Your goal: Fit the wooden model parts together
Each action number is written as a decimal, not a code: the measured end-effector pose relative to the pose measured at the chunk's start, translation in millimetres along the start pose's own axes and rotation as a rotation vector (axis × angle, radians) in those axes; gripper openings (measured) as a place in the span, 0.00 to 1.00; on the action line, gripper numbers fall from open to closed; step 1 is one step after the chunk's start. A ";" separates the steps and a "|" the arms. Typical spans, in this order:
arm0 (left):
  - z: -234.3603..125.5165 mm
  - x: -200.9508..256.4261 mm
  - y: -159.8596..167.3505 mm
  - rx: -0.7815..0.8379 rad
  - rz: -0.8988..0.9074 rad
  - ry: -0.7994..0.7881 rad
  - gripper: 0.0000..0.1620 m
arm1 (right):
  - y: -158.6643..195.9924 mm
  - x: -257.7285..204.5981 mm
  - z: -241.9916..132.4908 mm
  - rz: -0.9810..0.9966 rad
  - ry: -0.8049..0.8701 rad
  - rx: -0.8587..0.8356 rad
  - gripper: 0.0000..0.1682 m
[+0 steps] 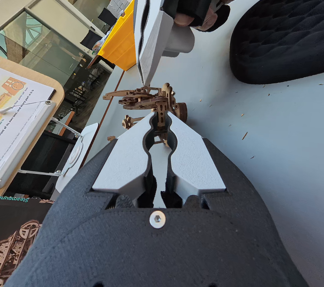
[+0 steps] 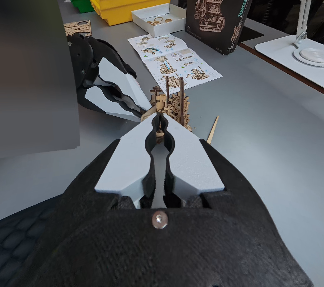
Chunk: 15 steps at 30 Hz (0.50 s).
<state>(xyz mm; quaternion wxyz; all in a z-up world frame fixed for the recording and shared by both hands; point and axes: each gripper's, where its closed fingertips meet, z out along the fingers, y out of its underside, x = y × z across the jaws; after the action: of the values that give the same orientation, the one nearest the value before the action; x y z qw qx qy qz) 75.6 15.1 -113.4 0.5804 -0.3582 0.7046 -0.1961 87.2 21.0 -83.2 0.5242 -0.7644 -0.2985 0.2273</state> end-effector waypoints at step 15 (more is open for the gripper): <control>-24.6 -1.0 -38.7 0.293 -0.221 0.111 0.03 | -16.7 -40.7 -11.2 -0.212 -0.142 0.056 0.00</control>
<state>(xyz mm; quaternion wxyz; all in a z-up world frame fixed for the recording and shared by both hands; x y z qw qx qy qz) 62.8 -13.4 -79.8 0.5614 -0.3336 0.6560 -0.3785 61.7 -10.2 -62.2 0.5439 -0.6959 -0.4074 0.2323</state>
